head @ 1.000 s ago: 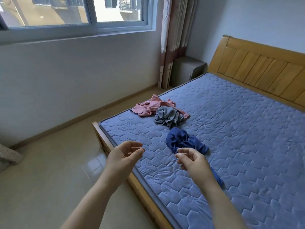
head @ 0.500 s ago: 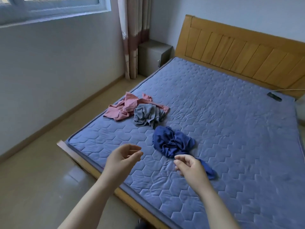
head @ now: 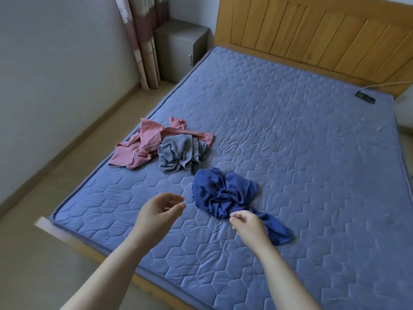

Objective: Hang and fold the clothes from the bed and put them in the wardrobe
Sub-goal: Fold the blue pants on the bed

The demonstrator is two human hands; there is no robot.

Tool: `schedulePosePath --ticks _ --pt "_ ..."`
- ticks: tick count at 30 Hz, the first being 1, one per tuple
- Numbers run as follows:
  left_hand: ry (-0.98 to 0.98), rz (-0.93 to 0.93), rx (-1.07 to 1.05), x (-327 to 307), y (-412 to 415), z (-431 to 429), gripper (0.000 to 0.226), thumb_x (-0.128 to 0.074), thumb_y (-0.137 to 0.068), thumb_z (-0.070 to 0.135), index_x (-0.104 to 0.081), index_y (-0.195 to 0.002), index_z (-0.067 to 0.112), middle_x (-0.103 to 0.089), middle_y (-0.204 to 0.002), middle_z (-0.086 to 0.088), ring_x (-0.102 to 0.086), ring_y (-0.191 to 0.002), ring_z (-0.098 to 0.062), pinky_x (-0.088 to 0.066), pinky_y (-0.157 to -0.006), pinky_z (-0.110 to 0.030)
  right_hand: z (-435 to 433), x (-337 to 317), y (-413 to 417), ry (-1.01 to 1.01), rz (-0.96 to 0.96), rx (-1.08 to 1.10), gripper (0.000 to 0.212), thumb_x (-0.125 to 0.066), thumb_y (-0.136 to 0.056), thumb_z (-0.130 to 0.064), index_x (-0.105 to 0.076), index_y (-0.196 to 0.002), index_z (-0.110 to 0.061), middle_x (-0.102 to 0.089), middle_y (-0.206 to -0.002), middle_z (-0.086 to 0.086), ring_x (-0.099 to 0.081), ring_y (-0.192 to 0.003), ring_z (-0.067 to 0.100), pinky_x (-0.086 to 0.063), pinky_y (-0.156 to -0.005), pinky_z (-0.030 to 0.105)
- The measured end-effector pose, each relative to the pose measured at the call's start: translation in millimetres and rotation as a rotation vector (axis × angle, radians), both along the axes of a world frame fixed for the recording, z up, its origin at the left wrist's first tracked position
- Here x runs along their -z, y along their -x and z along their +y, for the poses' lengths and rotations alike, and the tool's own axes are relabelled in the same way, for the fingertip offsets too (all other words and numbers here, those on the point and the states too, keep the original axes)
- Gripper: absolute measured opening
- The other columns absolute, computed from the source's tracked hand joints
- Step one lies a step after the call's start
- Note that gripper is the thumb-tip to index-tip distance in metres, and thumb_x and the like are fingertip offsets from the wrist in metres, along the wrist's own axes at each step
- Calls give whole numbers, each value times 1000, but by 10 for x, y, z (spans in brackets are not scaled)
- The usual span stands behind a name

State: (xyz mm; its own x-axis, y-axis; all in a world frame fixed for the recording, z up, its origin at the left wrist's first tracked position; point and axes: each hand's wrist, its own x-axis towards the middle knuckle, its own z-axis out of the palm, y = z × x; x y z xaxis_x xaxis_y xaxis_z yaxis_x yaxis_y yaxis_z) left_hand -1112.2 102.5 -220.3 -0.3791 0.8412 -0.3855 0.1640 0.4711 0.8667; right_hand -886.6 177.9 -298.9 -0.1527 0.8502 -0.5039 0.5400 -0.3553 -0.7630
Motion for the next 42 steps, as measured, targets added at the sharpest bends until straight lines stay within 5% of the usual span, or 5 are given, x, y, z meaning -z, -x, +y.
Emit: schedulePosePath --ticks 10,26,35,39,42 --pt "170 12 131 852 236 670 7 -67 -87 18 -69 -90 24 -74 -86 -3 -69 -82 -17 -52 -71 -30 485 829 214 135 -207 -43 6 -57 -93 -23 -63 -93 -22 -65 -88 -4 -59 -84 10 -39 -60 13" --pt "333 174 265 2743 579 2124 21 -64 -88 29 -58 -108 23 -63 -89 15 -63 -79 -10 -42 -55 -19 1758 2359 516 124 -376 -60 30 -51 -95 -19 -59 -124 -16 -50 -134 5 -56 -112 23 -45 -93 31" --pt "459 137 235 3864 538 2746 65 -71 -82 43 -47 -132 11 -59 -121 -1 -57 -99 -19 -41 -74 -25 2119 3039 530 -5 -493 89 81 -57 -94 -21 -5 -155 -24 -8 -162 10 -42 -135 32 -43 -95 37" --pt "470 7 175 4075 472 2935 74 -75 -76 49 -43 -134 14 -58 -119 0 -56 -100 -18 -43 -74 -26 2257 3197 504 -2 -508 67 81 -60 -93 -24 -8 -155 -23 -28 -154 12 -46 -130 32 -44 -99 41" --pt "433 24 148 4144 426 3010 67 -78 -72 50 -48 -124 19 -60 -107 5 -57 -91 -14 -40 -58 -18 2303 3268 473 -6 -584 36 55 -60 -92 -24 -40 -142 -13 -48 -134 15 -48 -124 34 -42 -100 42"
